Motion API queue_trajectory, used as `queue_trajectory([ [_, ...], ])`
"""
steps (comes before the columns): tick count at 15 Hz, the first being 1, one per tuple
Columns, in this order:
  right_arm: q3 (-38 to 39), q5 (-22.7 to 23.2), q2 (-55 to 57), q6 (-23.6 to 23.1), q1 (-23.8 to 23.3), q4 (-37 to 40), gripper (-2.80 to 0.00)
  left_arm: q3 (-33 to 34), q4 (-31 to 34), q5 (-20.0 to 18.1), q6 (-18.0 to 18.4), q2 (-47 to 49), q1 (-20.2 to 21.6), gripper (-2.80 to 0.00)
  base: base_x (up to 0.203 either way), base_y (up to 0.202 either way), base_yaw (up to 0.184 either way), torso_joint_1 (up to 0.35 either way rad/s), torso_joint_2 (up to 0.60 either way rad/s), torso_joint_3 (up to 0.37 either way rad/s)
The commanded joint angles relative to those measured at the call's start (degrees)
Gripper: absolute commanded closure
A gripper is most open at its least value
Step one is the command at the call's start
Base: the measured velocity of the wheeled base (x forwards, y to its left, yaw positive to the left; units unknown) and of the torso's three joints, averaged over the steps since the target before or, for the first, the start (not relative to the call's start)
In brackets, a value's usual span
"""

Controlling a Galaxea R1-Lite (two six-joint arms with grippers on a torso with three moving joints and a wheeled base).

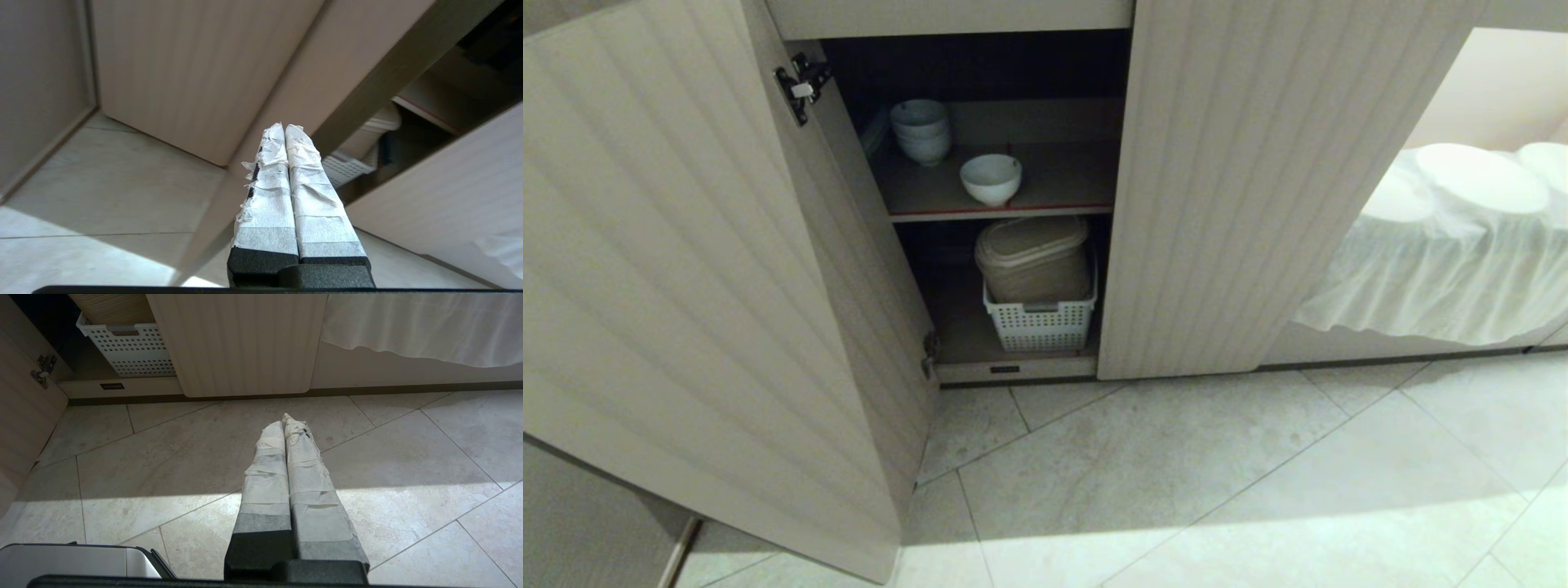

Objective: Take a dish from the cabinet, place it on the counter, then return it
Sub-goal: Close the cabinet door

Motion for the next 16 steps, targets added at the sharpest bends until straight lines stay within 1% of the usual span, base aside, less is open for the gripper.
queue_trajectory([
  [1, 0.0, 0.0, 0.0, 0.0, 0.1, 0.0, 0.00, -0.5, -0.2, -1.9, -1.3, 0.2, -0.4, 0.00, 0.000, 0.000, 0.000, 0.000, 0.00, 0.000],
  [3, 0.0, 0.0, 0.0, 0.0, 0.1, 0.0, 0.00, -0.7, -0.2, -2.7, -1.4, 0.9, -0.4, 0.00, 0.000, 0.000, 0.000, 0.000, 0.00, 0.000],
  [7, 0.0, 0.0, 0.0, -0.1, 0.0, 0.0, 0.00, -1.2, -1.4, -2.9, -1.7, 2.1, -0.4, 0.00, 0.000, 0.000, 0.000, 0.000, 0.00, 0.000],
  [8, 0.0, 0.0, 0.0, -0.1, 0.0, 0.0, 0.00, -1.4, -1.4, -3.9, -1.8, 2.3, -0.4, 0.00, 0.000, 0.000, 0.000, 0.000, 0.00, 0.000],
  [10, 0.0, 0.0, 0.0, 0.0, 0.1, 0.0, 0.00, -2.5, -1.4, -7.2, -4.4, 2.3, -0.4, 0.00, 0.000, 0.000, 0.000, 0.000, 0.00, 0.000],
  [14, 0.0, 0.0, 0.0, -0.1, 0.0, 0.0, 0.00, -2.8, -1.4, -10.0, -5.4, 2.8, -0.4, 0.00, 0.000, 0.000, 0.000, 0.000, 0.00, 0.000],
  [16, 0.0, 0.0, 0.0, 0.0, 0.0, 0.0, 0.00, -2.8, -1.4, -12.0, -5.8, 2.7, -0.4, 0.00, 0.000, 0.000, 0.000, 0.000, 0.00, 0.000],
])
